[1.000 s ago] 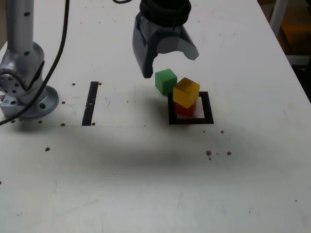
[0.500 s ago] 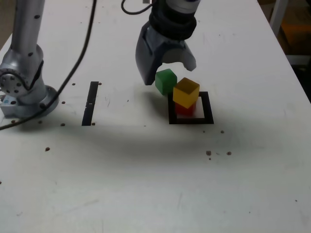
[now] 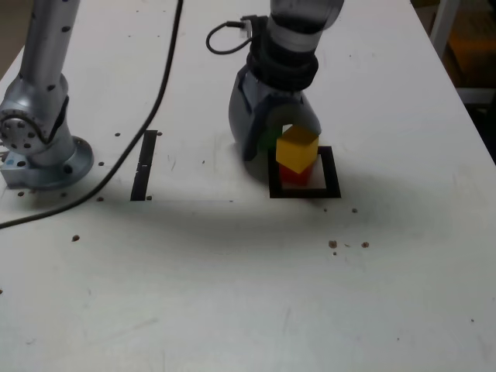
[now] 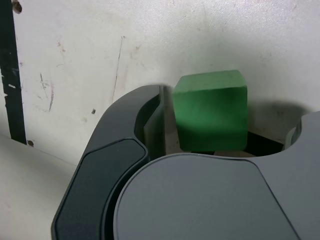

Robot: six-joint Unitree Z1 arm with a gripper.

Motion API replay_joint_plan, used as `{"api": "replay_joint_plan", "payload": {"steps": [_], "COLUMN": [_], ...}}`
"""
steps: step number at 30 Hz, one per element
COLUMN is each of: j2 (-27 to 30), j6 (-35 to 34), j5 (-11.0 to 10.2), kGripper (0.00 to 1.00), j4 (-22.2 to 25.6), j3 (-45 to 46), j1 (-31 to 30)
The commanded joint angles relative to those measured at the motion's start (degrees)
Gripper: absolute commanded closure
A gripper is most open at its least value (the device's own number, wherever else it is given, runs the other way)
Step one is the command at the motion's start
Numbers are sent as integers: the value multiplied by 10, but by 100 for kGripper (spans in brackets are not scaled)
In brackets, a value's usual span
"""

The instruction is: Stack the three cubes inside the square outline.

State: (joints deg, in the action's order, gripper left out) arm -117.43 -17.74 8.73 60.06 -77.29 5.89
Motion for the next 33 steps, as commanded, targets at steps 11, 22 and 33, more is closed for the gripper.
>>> {"api": "replay_joint_plan", "payload": {"steps": [11,22,33], "j2": [-2,-2,4], "j6": [-5,7,18], "j5": [-31,-37,-42], "kGripper": [23,32,44], "j4": [10,7,24], "j3": [-4,-8,-16], "j1": [19,29,40]}}
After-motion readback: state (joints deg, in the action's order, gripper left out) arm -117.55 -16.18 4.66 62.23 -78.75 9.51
